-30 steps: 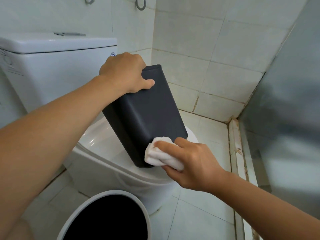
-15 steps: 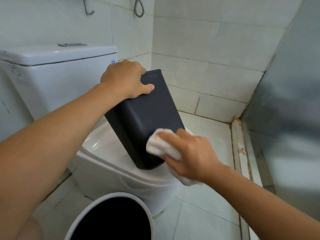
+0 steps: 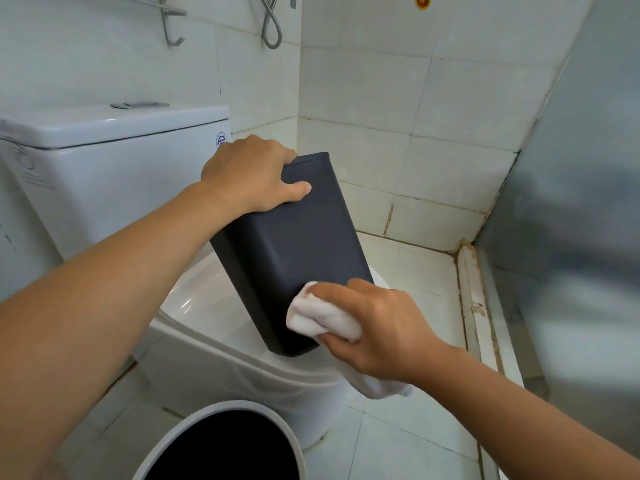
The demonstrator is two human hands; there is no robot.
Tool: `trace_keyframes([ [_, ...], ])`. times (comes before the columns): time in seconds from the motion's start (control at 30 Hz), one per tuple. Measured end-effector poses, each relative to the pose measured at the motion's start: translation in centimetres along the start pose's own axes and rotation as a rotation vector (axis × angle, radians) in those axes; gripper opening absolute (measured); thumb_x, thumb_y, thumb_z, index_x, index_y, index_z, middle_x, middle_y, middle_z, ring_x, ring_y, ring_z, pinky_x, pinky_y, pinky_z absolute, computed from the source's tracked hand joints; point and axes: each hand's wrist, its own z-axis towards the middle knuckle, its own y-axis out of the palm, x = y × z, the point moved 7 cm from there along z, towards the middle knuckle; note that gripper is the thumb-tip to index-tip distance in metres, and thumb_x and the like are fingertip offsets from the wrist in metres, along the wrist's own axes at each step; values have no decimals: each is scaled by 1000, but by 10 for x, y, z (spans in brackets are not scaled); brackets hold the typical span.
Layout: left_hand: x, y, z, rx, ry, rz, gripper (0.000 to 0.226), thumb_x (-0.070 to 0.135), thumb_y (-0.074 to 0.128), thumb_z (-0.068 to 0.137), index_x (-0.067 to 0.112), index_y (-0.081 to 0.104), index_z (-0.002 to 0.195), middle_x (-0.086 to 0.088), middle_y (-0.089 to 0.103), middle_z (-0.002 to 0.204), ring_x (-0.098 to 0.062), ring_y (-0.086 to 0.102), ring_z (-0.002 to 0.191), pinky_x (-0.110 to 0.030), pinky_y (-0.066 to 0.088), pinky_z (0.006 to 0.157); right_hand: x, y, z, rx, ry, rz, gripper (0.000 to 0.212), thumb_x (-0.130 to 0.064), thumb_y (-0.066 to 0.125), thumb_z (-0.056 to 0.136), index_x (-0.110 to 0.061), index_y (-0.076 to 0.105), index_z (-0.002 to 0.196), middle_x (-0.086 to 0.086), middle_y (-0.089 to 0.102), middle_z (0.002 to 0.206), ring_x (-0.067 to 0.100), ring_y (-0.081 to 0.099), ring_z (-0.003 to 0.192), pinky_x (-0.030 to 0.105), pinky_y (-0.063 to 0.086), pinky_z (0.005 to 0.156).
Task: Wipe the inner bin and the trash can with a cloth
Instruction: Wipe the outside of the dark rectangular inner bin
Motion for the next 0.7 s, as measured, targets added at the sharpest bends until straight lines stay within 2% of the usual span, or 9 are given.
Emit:
trace_keyframes([
  [0.13, 12, -9, -7, 11, 70, -12, 41, 70, 55, 89, 35, 66, 105, 3, 58, 78, -29, 56, 82, -36, 42, 68, 37, -20, 30, 171, 264, 90, 51, -55, 64, 88, -50, 47, 136, -12, 67, 100, 17, 65, 87, 36, 54, 70],
  [0.2, 18, -11, -10, 21, 102, 7, 43, 71, 47, 93, 32, 63, 103, 3, 57, 76, -28, 56, 80, -37, 43, 67, 57, -31, 41, 245, 389, 125, 48, -52, 66, 89, -48, 49, 134, -14, 68, 99, 16, 65, 89, 36, 53, 71],
  [0.3, 25, -18, -14, 48, 143, -2, 52, 62, 26, 102, 23, 53, 81, -1, 55, 70, -31, 56, 74, -40, 43, 69, 72, -42, 52, 302, 487, 185, 47, -49, 69, 89, -46, 52, 133, -17, 68, 96, 16, 65, 91, 35, 52, 72],
  [0.37, 27, -23, -17, 34, 102, -92, 59, 56, 20, 107, 18, 42, 68, -5, 52, 67, -33, 51, 70, -41, 39, 71, 75, -47, 61, 317, 512, 218, 48, -49, 70, 89, -46, 53, 134, -16, 69, 98, 18, 66, 94, 37, 54, 75],
  [0.47, 27, -25, -20, -12, 12, -220, 71, 62, 13, 106, 10, 35, 64, -6, 48, 63, -28, 49, 66, -42, 40, 70, 75, -55, 74, 351, 537, 248, 49, -48, 69, 89, -46, 54, 135, -17, 69, 100, 16, 66, 96, 38, 55, 78],
  [0.53, 26, -23, -19, -82, -43, -255, 95, 79, -3, 93, 5, 54, 76, -6, 60, 75, -30, 57, 78, -46, 47, 82, 71, -58, 81, 362, 543, 244, 48, -49, 68, 89, -46, 53, 135, -16, 70, 100, 17, 66, 95, 39, 55, 78],
  [0.57, 26, -22, -19, -108, -66, -277, 109, 86, -11, 81, 7, 64, 90, -7, 68, 90, -32, 61, 91, -49, 48, 91, 66, -59, 83, 361, 534, 240, 47, -49, 67, 89, -46, 53, 134, -15, 69, 99, 18, 66, 93, 38, 55, 76],
  [0.63, 27, -22, -18, -138, -102, -328, 123, 94, -18, 65, 14, 68, 104, -9, 71, 118, -33, 61, 110, -49, 45, 101, 48, -59, 87, 343, 455, 203, 45, -49, 66, 89, -46, 52, 131, -13, 68, 95, 19, 64, 88, 37, 52, 71],
  [0.7, 28, -23, -20, -151, -121, -361, 123, 96, -18, 60, 18, 67, 103, -8, 70, 125, -31, 60, 115, -46, 44, 101, 21, -56, 88, 289, 299, 147, 47, -49, 64, 87, -47, 50, 131, -10, 65, 93, 19, 62, 84, 38, 52, 68],
])
